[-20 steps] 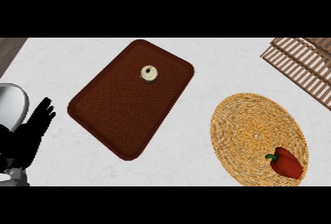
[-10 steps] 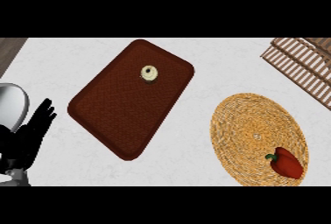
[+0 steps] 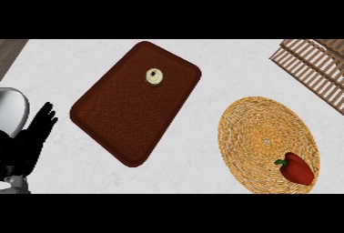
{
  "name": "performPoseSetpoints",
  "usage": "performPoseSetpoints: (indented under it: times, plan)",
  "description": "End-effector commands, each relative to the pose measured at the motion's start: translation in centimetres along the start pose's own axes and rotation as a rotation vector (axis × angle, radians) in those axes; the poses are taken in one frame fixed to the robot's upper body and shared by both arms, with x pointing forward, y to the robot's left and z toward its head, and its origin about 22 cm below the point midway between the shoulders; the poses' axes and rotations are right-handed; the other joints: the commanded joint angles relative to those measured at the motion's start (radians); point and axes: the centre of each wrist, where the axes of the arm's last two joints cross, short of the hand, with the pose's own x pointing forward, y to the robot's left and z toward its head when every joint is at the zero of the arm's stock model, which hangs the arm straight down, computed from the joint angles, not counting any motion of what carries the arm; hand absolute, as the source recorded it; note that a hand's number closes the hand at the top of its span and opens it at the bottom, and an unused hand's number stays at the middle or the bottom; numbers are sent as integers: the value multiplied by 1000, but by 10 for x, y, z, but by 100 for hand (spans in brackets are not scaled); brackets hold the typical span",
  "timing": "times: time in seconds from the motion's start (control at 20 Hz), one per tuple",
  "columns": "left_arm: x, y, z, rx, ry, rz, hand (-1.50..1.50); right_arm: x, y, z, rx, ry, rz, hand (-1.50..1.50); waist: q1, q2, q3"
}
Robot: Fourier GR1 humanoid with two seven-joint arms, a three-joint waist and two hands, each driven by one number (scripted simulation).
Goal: Pick the lemon from the placemat and place it in the tiered shelf
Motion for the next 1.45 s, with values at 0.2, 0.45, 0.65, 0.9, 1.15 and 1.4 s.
performPoseSetpoints:
  times: [0.2,0.45,0.65,0.9,1.15,1.4]
  plan:
    - [-4,4,-5,17,1,3,0,18,-39,0,37,22,-276,-150,-9,-2,-1]
    - [-19,12,2,24,17,-1,0,-10,-64,13,-7,-12,-395,-150,-33,-9,-1]
    - [-24,8,18,14,25,15,0,-6,-140,26,-62,-14,-438,-150,-34,-15,-2]
    - [-29,20,24,62,39,-2,0,-48,-214,40,-139,58,-373,-150,-63,-21,0]
    - [-25,25,26,75,47,3,0,-72,-290,71,-116,93,-307,-150,-87,-30,0]
    - [-23,21,21,92,57,19,0,-119,-342,99,-117,46,-349,-150,-99,-28,1]
